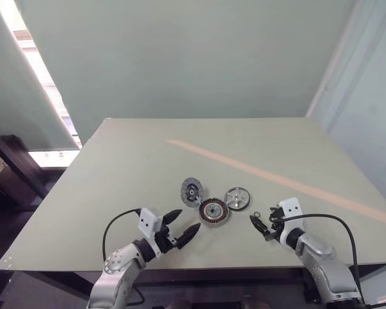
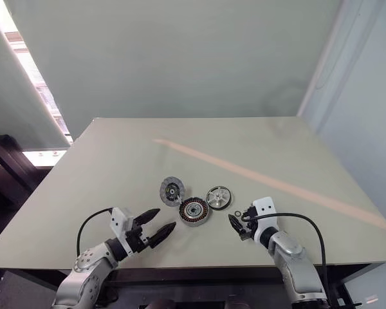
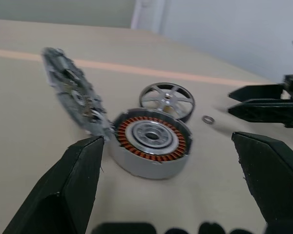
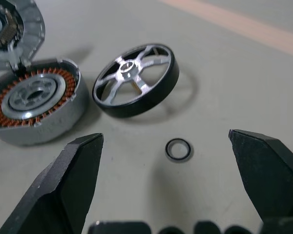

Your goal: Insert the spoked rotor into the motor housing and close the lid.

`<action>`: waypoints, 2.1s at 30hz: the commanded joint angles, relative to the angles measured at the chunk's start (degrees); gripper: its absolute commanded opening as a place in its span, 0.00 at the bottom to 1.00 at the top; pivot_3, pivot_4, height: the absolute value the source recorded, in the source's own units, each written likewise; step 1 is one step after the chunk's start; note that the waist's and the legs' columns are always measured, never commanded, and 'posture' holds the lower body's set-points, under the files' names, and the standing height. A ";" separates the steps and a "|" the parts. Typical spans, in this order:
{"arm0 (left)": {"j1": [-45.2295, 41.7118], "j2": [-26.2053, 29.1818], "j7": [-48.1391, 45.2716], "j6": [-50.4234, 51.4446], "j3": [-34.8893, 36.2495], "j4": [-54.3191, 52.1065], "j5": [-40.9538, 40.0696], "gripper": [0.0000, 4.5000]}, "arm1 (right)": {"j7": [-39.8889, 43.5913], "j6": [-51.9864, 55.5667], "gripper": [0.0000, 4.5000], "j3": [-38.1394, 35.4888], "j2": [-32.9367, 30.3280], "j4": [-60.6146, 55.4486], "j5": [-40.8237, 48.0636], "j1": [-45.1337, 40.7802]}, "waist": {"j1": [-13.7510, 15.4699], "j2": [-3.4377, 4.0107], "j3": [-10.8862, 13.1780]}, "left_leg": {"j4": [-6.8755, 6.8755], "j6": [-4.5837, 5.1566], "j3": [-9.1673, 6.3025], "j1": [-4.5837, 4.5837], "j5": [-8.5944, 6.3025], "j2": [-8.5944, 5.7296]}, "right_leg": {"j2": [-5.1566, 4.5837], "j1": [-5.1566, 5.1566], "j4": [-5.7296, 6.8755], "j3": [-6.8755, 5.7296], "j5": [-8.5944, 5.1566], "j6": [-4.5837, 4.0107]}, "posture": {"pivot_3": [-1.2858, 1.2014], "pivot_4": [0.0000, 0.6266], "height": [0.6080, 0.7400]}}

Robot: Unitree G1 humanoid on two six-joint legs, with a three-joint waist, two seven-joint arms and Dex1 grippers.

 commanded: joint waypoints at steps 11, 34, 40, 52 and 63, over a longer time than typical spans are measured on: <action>-0.51 0.30 -1.72 -2.46 -1.50 -1.03 1.42 1.00 | -0.30 -0.71 1.00 -0.77 0.72 10.41 -0.95 -8.04 | 0.01 0.01 0.00 | -0.02 0.01 0.00 -0.01 0.00 0.00 | 0.01 -0.01 -0.01 0.00 0.00 0.00 | 0.52 0.00 1.00; 0.36 0.30 -1.08 -2.52 -3.24 -2.16 2.10 1.00 | 0.59 -2.72 0.15 0.17 2.56 16.55 -3.02 -9.91 | -1.16 0.03 -0.01 | -0.02 0.01 -0.01 0.02 0.01 0.01 | 0.02 0.02 0.01 0.01 0.01 -0.02 | 0.52 0.00 1.00; 0.05 0.03 -1.05 -2.77 -3.38 -1.71 2.16 1.00 | 0.44 -3.04 0.00 -0.04 2.37 15.62 -3.03 -9.89 | -1.19 0.03 -0.02 | -0.02 0.01 -0.01 0.02 0.01 0.00 | 0.02 0.02 0.02 0.02 0.02 -0.02 | 0.52 0.00 1.00; -0.55 0.10 -1.14 -3.17 -3.36 -0.70 2.24 1.00 | 0.24 -3.93 0.20 -0.98 2.71 14.35 -2.11 -12.52 | -1.19 0.03 -0.02 | -0.02 0.01 -0.01 0.02 0.01 0.00 | 0.02 0.01 0.02 0.03 0.02 -0.02 | 0.52 0.00 1.00; -0.06 0.45 -0.52 -3.36 -3.16 -2.02 2.35 1.00 | 2.61 -8.78 1.00 -0.60 2.63 29.53 -3.64 -22.50 | -1.21 0.05 -0.02 | -0.02 0.02 0.00 0.04 0.01 0.00 | 0.03 0.04 0.02 0.04 0.04 -0.04 | 0.52 0.00 1.00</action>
